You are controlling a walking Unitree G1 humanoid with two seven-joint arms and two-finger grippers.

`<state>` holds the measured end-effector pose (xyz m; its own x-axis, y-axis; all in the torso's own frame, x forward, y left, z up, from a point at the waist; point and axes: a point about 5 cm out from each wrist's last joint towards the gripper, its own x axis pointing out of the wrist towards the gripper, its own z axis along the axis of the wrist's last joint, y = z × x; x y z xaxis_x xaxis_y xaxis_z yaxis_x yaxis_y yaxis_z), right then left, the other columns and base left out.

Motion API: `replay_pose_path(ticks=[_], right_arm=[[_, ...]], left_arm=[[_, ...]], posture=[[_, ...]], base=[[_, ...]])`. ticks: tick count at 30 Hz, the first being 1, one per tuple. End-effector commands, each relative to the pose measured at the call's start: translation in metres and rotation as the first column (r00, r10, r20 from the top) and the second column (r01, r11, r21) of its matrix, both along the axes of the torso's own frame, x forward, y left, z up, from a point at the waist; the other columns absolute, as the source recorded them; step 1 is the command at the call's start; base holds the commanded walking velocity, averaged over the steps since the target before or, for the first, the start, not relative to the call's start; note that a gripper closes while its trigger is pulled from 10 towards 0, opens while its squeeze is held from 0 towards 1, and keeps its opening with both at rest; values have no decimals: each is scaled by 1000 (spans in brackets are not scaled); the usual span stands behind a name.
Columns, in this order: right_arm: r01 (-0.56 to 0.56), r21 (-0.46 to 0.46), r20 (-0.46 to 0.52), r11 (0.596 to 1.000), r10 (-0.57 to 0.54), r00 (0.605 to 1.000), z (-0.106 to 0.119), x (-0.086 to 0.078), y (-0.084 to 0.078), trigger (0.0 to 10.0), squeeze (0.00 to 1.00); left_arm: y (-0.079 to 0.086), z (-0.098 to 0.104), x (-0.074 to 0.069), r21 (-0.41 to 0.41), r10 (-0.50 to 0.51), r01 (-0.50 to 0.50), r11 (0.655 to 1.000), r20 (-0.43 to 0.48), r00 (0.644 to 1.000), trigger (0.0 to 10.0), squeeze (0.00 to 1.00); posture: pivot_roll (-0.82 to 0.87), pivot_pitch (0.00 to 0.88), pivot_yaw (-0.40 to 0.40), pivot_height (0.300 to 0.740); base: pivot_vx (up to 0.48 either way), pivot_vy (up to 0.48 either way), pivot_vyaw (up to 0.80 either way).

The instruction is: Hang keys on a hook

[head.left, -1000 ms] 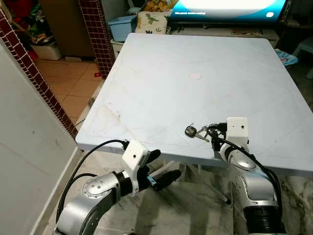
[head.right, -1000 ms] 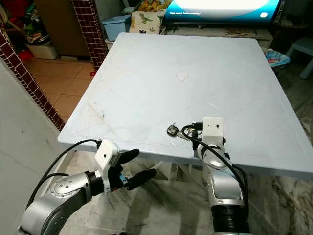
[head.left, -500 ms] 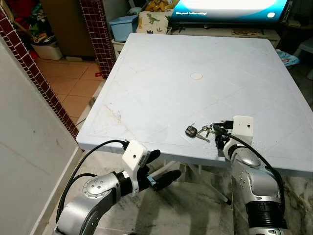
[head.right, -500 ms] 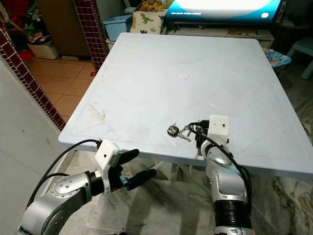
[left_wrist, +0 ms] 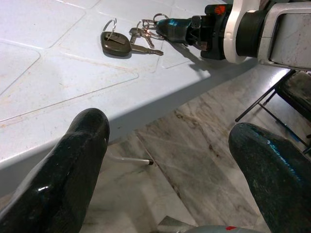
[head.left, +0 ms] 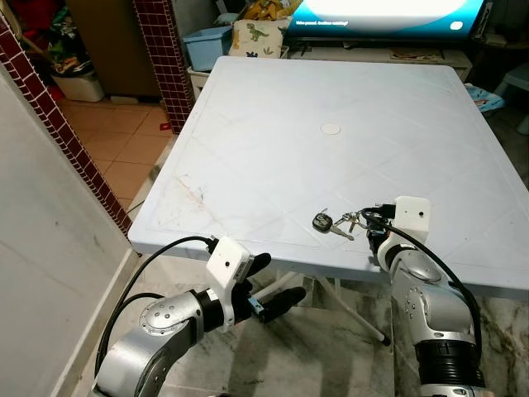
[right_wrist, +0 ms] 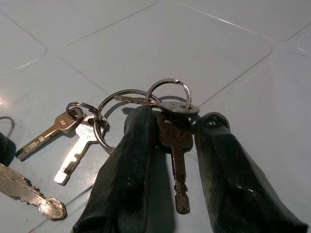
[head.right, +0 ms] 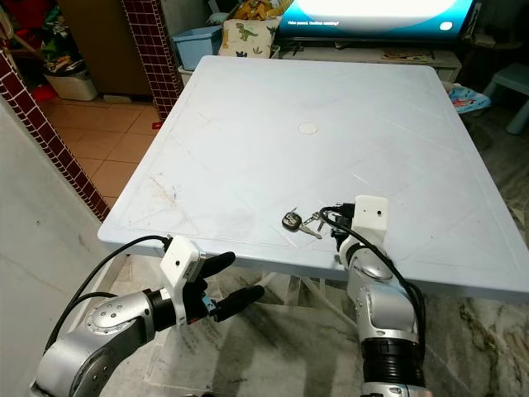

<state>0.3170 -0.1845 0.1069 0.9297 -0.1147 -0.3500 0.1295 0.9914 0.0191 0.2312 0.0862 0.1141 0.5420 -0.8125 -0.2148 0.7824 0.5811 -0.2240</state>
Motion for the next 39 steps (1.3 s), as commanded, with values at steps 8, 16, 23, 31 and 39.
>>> replay_pose_path(ticks=[8,16,23,31,39], right_arm=[[-17,24,-86,1000,19,996,-18,-7,6,0,0],[-11,-11,-69,1000,10,998,-15,-6,4,0,0],[-2,-8,-69,1000,2,998,-14,-5,2,0,0],[-21,-236,73,972,39,997,9,4,-4,0,0],[-23,-581,254,814,208,945,49,13,1,0,0]], left_arm=[[0,0,1,13,8,-8,1000,-1,1000,10000,0],[1,0,1,14,11,-11,1000,-1,1000,10000,0],[1,0,2,17,11,-11,1000,-1,1000,10000,0],[1,-1,2,20,15,-15,1000,1,1000,10000,0],[2,-1,3,24,18,-18,1000,2,1000,10000,0]], posture=[[-13,109,41,740],[-13,111,41,740],[-14,110,42,740],[-12,109,43,740],[-13,106,44,740]], base=[[0,0,0],[0,0,0],[0,0,0],[0,0,0],[0,0,0]])
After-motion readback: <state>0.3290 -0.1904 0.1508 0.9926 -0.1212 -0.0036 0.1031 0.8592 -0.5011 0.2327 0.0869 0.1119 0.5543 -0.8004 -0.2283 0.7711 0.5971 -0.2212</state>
